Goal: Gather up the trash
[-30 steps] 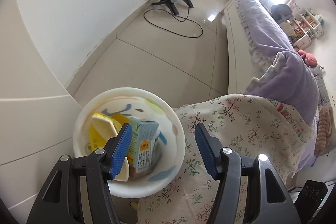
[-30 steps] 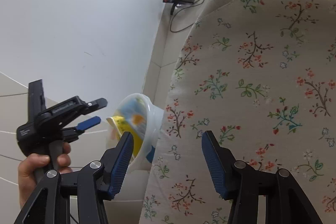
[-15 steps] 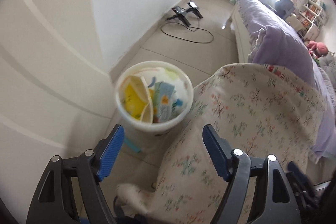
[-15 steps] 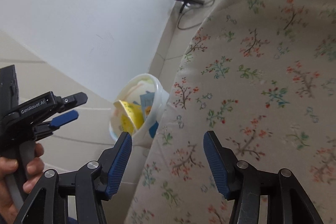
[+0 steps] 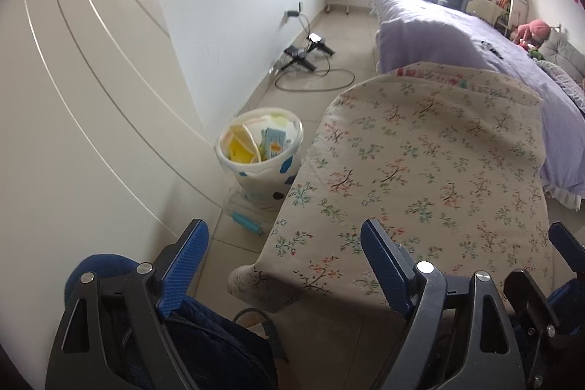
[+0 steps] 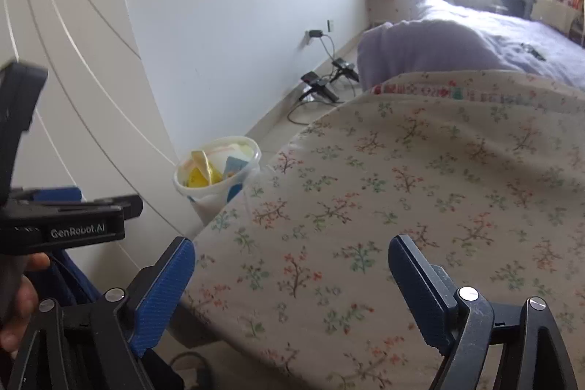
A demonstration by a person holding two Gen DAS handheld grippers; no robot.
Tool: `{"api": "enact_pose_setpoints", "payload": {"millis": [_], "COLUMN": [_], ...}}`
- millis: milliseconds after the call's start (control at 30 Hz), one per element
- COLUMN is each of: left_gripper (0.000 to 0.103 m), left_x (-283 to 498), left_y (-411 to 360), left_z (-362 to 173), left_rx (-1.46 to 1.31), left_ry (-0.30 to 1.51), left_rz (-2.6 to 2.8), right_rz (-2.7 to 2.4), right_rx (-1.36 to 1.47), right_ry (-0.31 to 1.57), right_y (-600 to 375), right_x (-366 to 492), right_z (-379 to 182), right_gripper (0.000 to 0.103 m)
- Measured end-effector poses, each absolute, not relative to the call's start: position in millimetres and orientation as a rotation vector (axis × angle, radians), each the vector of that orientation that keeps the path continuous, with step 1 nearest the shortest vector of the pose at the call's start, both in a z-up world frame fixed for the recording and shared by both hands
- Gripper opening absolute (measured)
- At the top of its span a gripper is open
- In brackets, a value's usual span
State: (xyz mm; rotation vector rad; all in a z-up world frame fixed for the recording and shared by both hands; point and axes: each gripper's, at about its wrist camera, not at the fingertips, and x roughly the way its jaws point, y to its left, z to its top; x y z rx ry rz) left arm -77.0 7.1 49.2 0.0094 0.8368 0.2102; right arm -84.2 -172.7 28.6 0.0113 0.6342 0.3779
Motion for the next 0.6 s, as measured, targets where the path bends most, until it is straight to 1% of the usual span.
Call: {"api": "enact_pose_setpoints", "payload": {"millis": [133,300,600], "left_gripper": [0.09,0.09,0.09], "left_x": [-91,-101,-105], "left_y": [-1,-7,-4], "left_z": [67,81,83], "left_rx": [0.0,0.004,0.004], "left_ry": [0.809,0.785,0.773], "left_rz": [0.196,0.184,0.184], "right_rz": [0.34,0.293,0.316], "right_rx": [0.036,0.026,0.039], "right_ry": [0.612,0.589,0.582], "right_y": [-184,-199,-199], "right_x": [-101,-112,-119], "right_z": [40,56,67], "right_gripper": [0.096,0.098,0.099]}}
